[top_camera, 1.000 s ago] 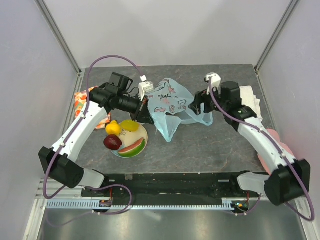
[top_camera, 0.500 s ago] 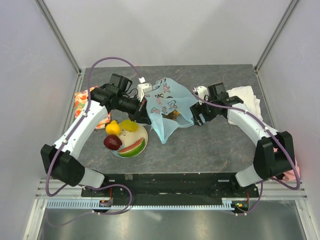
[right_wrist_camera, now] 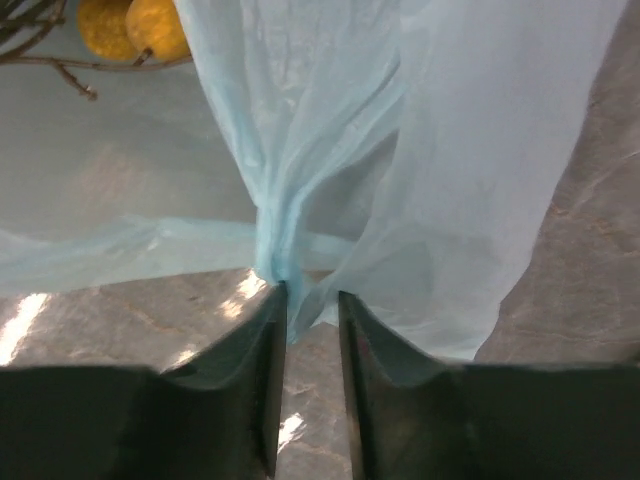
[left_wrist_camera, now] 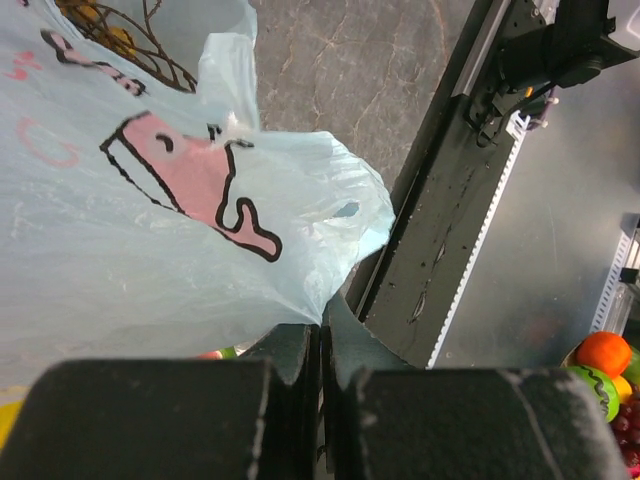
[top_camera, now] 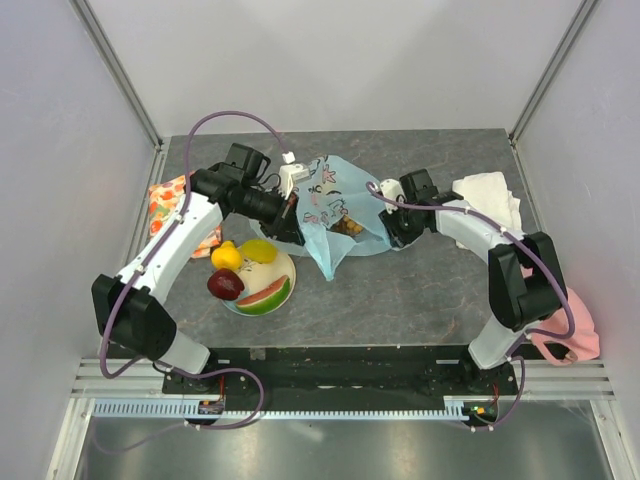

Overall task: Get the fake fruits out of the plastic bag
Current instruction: Adjust the plastic bag at the center of the board.

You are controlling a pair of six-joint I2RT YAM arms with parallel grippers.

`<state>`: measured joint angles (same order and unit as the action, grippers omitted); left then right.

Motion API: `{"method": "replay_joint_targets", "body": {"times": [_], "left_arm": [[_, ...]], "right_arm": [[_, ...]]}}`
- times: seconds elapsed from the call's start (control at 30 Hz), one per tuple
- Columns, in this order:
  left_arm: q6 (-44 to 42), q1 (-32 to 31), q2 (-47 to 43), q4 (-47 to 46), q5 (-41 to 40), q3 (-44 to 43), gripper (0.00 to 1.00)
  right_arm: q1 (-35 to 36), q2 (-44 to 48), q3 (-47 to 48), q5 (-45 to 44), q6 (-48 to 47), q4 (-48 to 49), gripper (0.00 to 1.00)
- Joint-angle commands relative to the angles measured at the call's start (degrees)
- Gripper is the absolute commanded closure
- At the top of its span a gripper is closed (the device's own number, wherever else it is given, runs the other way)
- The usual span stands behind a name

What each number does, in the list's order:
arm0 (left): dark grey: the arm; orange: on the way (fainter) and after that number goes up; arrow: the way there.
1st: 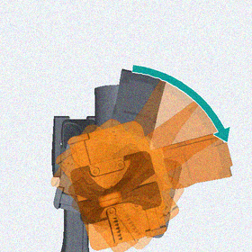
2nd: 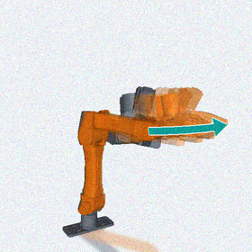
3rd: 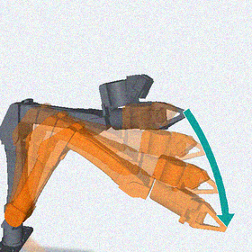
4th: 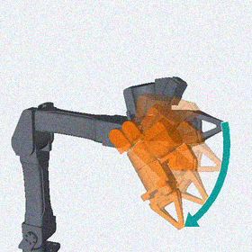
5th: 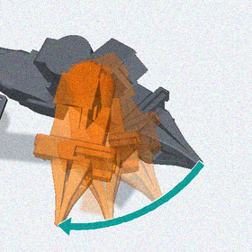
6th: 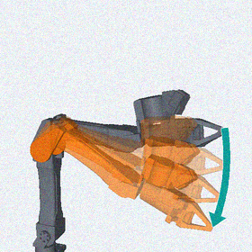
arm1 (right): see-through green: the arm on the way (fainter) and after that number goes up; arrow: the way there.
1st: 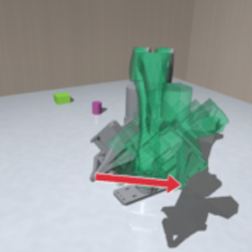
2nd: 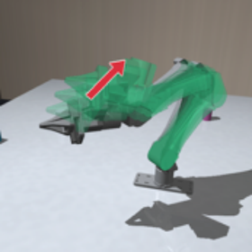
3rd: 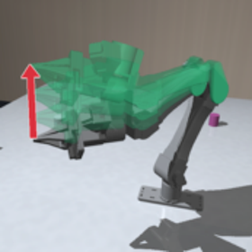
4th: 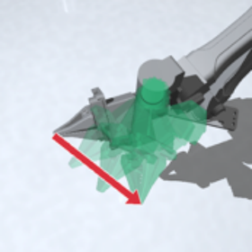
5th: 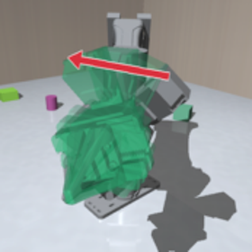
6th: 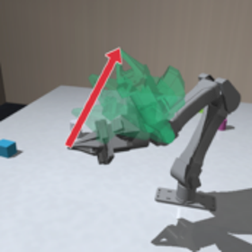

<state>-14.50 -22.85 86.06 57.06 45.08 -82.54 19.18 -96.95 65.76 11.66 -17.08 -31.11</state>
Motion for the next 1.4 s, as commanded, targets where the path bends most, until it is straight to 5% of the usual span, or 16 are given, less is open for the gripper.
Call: {"method": "replay_joint_targets", "body": {"times": [0.0,0.1,0.37,0.53,0.73,0.83,0.87,1.0,1.13,1.37], "left_arm": [[-2.5,0.1,1.0,-1.7,-0.8,-3.1,0.98],[-3.0,0.1,2.7,-1.9,-1.4,-5.1,0.98],[-3.3,-0.6,7.2,-1.2,0.2,-16.6,0.98],[-5.3,-3.7,6.8,3.1,3.4,-20.4,0.98],[-7.9,-9.4,2.5,5.2,1.8,-10.8,0.98],[-8.0,-11.5,2.9,5.2,1.2,-4.7,0.98],[-7.8,-12.2,3.4,5.0,1.1,-3.6,0.98],[-5.1,-12.3,4.6,3.1,-0.7,-5.0,0.98],[-2.6,-12.2,7.5,1.3,1.3,-8.8,0.98],[1.7,-12.0,11.5,-0.8,-0.3,-12.8,0.98]], "right_arm": [[-0.1,2.2,1.0,-6.0,0.6,8.4,0.83],[-2.4,3.9,2.5,-4.0,2.8,9.5,1.00],[-14.1,15.5,13.1,5.3,10.7,5.9,1.00],[-18.2,24.3,14.6,7.0,5.3,-1.1,1.00],[-18.5,36.3,2.5,7.6,3.5,-12.4,0.99],[-18.5,37.8,-2.7,4.4,4.2,-13.2,0.81],[-18.4,36.9,-2.0,3.8,4.2,-13.7,0.60],[-18.4,35.2,10.5,10.5,-1.6,-15.4,0.34],[-18.0,34.8,14.2,26.3,-7.6,-17.3,0.30],[-8.7,24.8,13.1,35.6,-12.7,-23.4,0.53]]}}
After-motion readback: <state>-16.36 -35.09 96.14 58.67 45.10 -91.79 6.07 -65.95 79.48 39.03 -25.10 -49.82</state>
